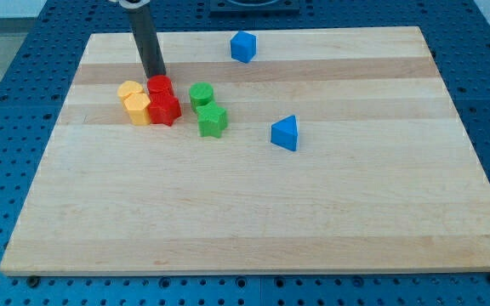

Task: Place arm in between red circle and green circle

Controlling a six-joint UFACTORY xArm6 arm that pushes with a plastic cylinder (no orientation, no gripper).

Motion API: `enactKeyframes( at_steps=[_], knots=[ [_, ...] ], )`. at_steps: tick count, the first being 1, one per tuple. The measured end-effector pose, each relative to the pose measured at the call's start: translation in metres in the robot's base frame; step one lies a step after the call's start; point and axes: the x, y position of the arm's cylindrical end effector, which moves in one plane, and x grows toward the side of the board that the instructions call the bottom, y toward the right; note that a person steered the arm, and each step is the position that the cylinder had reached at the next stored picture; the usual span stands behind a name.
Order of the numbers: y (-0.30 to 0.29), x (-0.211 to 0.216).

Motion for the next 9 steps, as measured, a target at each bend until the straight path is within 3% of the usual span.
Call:
enactKeyframes(
  at_steps=[5,7,9],
  knots=[
    [0.010,-0.003],
    [0.048,0.019],
    [0.050,0.049]
  ],
)
